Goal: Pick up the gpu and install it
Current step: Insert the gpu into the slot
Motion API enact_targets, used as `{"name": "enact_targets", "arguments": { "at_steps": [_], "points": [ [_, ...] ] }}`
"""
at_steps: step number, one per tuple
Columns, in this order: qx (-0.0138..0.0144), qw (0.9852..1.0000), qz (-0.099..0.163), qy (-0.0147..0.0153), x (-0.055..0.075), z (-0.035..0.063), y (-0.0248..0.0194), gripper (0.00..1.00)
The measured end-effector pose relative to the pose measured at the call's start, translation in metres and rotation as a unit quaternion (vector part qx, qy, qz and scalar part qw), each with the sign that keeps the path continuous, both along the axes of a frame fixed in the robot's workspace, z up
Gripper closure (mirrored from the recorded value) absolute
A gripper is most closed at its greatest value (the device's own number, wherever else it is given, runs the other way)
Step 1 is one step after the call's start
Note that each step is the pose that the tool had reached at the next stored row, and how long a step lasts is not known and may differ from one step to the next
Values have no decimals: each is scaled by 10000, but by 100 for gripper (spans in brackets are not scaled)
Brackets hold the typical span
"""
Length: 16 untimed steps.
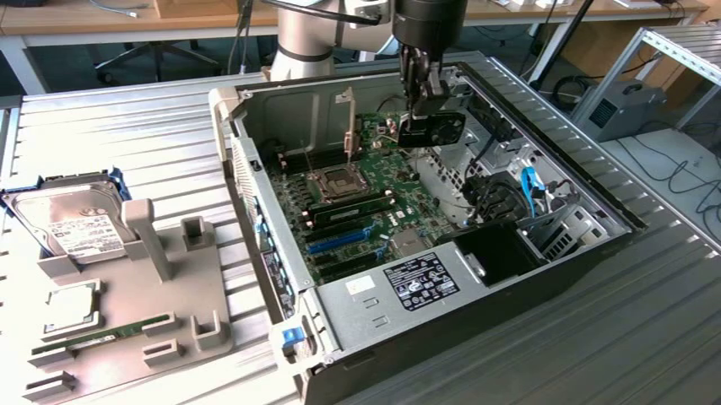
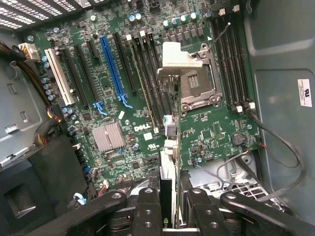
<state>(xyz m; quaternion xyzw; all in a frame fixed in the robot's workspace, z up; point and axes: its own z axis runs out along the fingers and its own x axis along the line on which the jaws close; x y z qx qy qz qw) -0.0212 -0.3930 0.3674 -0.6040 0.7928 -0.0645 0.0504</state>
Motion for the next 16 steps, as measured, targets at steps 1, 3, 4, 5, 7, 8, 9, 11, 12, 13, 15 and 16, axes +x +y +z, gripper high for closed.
{"name": "enact_targets", "arguments": {
  "at_steps": [1,3,4,5,7,8,9,11,12,13,15,16],
  "points": [
    [-1,10000,12,0,0,0,0,74],
    [-3,10000,33,0,0,0,0,74],
    [-4,10000,44,0,0,0,0,74],
    [-5,10000,54,0,0,0,0,74],
    [-7,10000,73,0,0,0,0,74],
    [-8,10000,83,0,0,0,0,74],
    [-10,9999,103,0,0,0,0,74],
    [-13,9999,127,0,0,0,0,74],
    [-15,9999,140,0,0,0,0,74],
    [-17,9999,152,0,0,0,0,74],
    [-20,9998,173,0,0,0,0,74],
    [-21,9998,185,0,0,0,0,74]
  ]
}}
